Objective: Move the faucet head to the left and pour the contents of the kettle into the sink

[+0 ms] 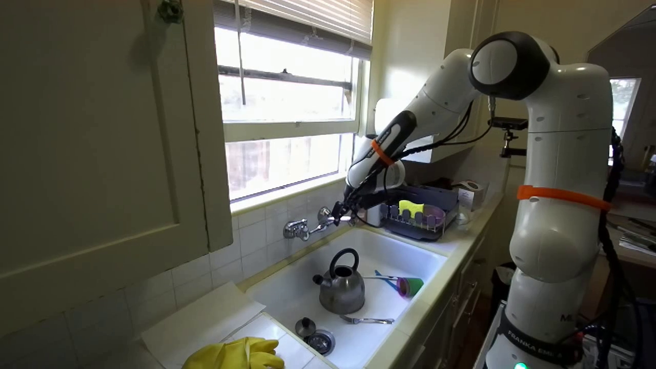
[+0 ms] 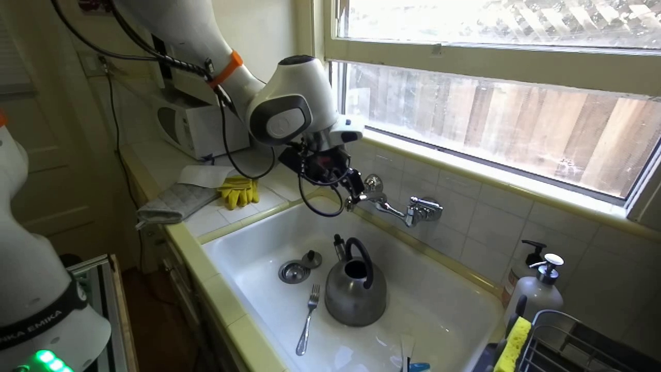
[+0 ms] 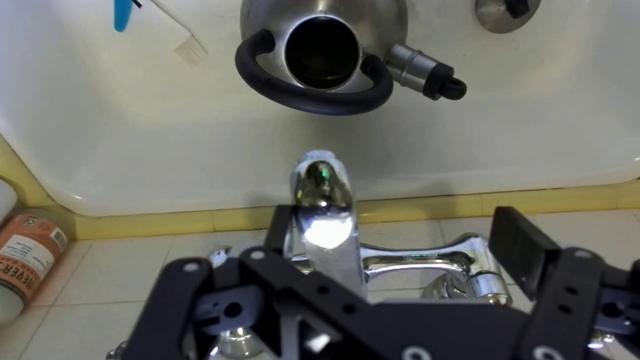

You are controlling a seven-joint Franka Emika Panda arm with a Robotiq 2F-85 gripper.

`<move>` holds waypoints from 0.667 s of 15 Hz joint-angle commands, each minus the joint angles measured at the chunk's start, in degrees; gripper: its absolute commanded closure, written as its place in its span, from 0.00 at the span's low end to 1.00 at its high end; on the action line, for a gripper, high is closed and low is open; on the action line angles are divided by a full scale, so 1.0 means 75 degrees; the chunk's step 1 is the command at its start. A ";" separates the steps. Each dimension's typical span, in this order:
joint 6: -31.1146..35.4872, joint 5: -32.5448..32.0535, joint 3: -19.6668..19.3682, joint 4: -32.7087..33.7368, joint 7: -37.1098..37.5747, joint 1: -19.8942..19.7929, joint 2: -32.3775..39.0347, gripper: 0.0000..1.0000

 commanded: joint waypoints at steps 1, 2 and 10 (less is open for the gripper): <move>0.0066 0.0973 0.0402 0.0280 -0.1003 -0.0213 0.0284 0.00; 0.0036 0.1148 0.0461 0.0330 -0.1203 -0.0242 0.0305 0.00; -0.0606 0.1496 0.0941 0.0697 -0.1840 -0.0099 0.0441 0.00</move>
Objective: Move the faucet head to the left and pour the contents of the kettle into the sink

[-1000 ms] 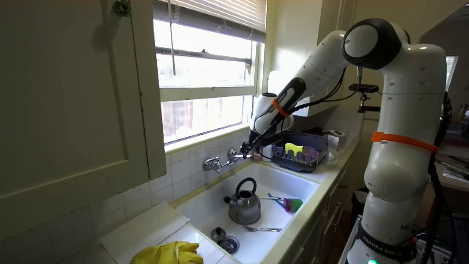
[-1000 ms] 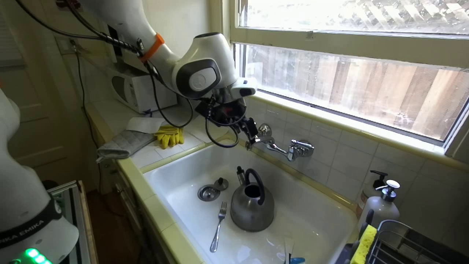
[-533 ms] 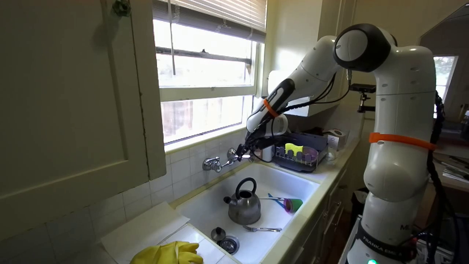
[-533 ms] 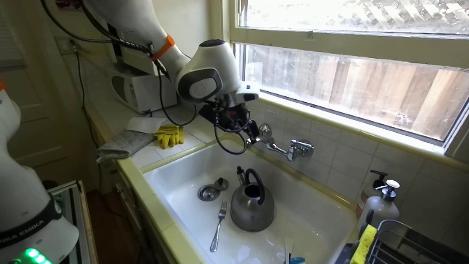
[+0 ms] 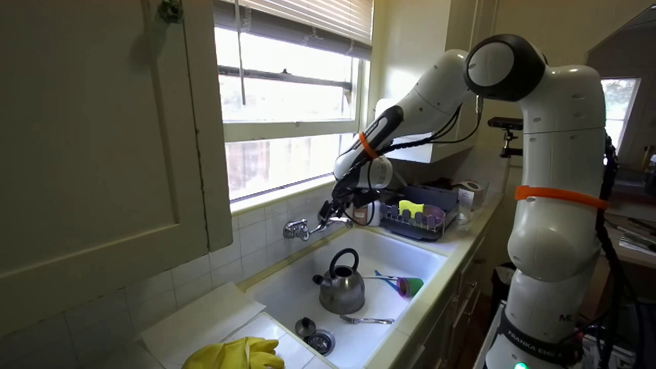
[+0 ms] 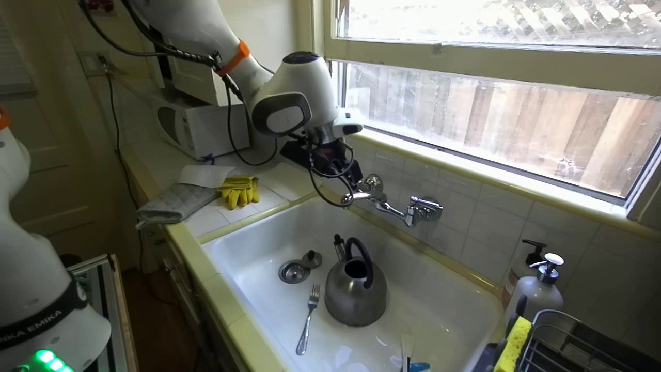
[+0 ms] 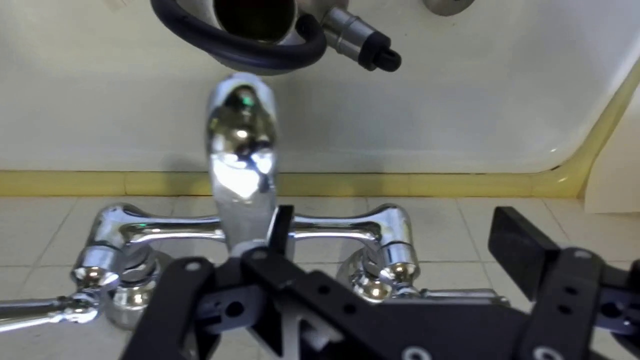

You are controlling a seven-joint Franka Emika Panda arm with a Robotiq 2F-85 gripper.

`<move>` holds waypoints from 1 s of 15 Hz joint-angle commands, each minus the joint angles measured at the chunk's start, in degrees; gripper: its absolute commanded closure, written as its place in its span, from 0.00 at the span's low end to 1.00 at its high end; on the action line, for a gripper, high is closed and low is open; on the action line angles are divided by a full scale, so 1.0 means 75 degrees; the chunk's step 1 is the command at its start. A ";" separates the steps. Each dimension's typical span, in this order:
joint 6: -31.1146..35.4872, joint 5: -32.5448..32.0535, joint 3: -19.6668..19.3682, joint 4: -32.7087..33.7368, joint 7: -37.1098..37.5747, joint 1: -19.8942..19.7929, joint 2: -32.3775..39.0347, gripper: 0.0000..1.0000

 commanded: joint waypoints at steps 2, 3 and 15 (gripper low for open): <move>-0.0551 -0.0231 0.0018 0.0191 0.0113 0.0318 0.0136 0.00; -0.0586 -0.0285 0.0008 0.0080 0.0149 0.0367 -0.0067 0.00; -0.1753 -0.3594 -0.1105 -0.0308 0.2919 0.0801 -0.0856 0.00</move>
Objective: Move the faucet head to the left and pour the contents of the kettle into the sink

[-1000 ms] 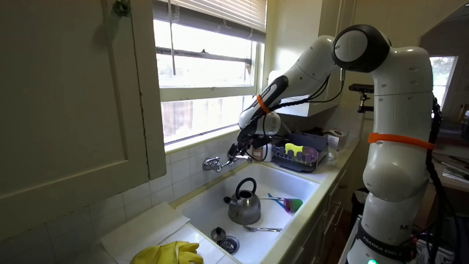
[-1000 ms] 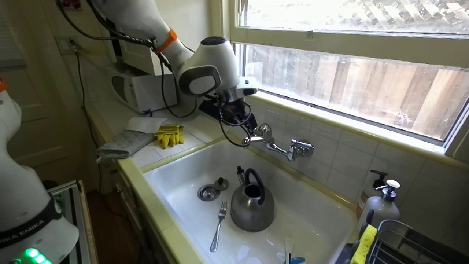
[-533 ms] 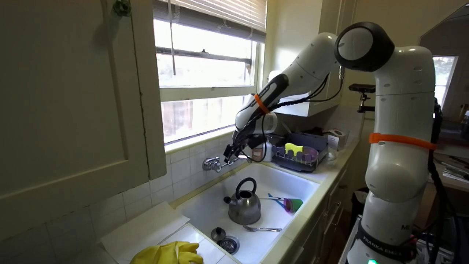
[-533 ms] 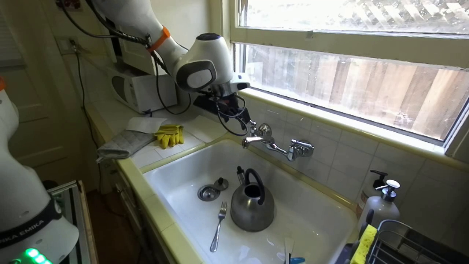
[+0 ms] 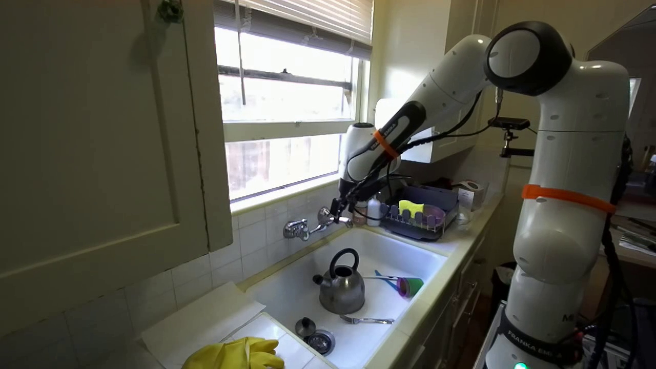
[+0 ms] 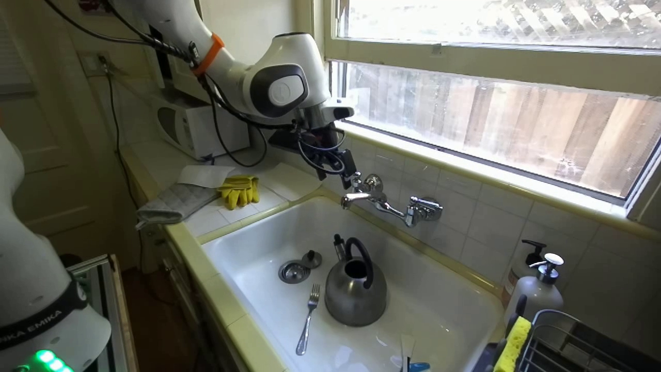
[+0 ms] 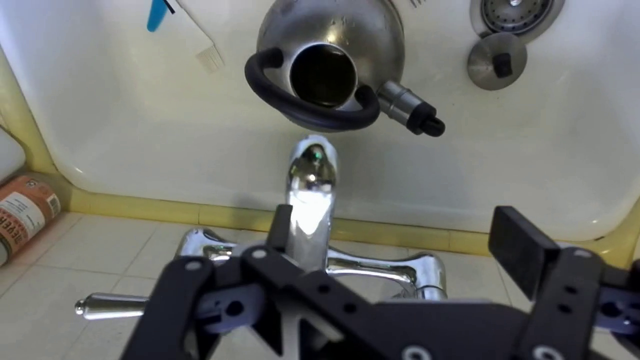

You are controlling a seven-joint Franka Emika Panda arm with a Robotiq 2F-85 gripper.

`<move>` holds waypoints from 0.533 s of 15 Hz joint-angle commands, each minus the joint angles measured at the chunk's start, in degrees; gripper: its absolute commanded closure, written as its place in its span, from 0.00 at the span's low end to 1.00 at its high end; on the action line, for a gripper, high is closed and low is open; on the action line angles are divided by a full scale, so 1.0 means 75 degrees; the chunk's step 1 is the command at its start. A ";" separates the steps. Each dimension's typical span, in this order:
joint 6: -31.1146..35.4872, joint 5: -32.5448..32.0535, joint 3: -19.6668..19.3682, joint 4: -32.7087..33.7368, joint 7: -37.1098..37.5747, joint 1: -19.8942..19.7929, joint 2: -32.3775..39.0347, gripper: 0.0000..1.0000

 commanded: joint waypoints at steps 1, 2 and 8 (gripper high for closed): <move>-0.0213 -0.0206 -0.0112 -0.0073 0.0225 0.0093 0.0108 0.00; -0.0126 -0.0246 -0.0126 -0.0088 0.0224 0.0091 0.0172 0.00; 0.0683 -0.0150 -0.0140 -0.0191 0.0029 0.0086 0.0575 0.00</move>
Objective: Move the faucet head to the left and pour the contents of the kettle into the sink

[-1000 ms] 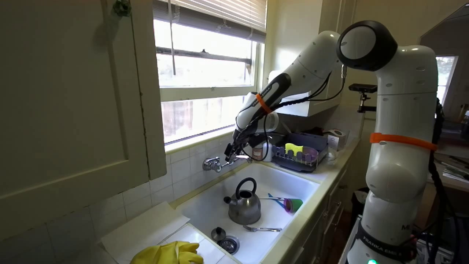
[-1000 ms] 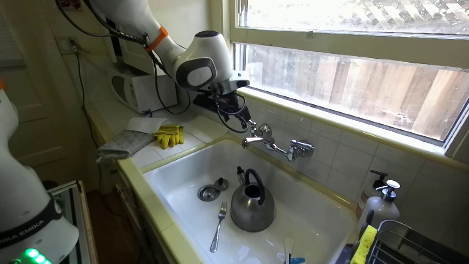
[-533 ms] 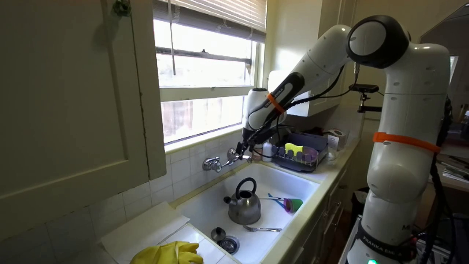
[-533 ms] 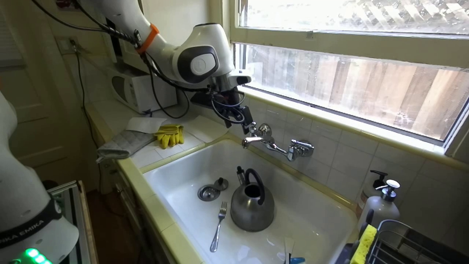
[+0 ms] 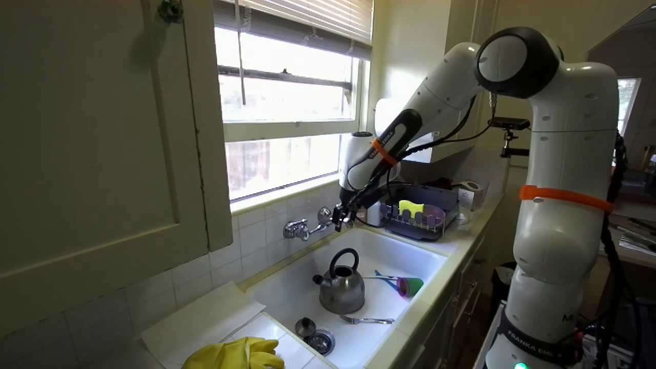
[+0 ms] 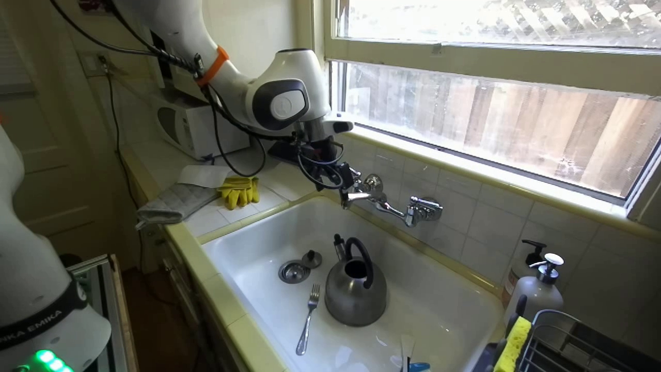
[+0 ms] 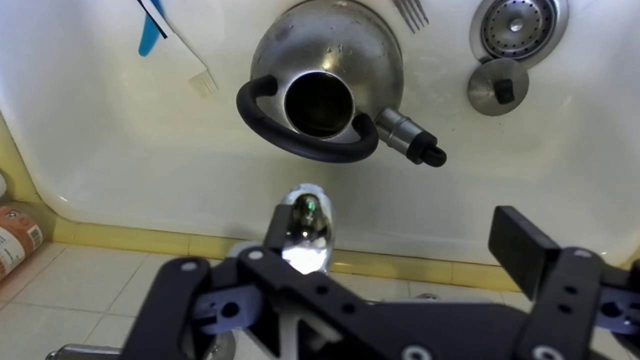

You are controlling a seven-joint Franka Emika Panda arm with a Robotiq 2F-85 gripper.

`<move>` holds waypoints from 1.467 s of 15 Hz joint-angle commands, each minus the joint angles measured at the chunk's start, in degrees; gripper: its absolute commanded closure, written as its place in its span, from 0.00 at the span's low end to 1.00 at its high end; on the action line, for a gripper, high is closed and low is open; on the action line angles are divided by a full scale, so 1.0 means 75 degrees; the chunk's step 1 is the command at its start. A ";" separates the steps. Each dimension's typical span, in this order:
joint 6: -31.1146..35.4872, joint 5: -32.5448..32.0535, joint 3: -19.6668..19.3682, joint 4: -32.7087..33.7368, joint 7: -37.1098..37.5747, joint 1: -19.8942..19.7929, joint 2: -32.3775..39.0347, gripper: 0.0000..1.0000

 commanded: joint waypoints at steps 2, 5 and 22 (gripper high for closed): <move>0.0763 -0.0115 -0.0145 -0.0102 0.0010 0.0077 0.0285 0.00; 0.1161 -0.0129 -0.0177 -0.0075 0.0057 0.0108 0.0448 0.00; 0.1204 -0.0541 -0.0344 -0.0229 0.0115 0.0221 0.0172 0.00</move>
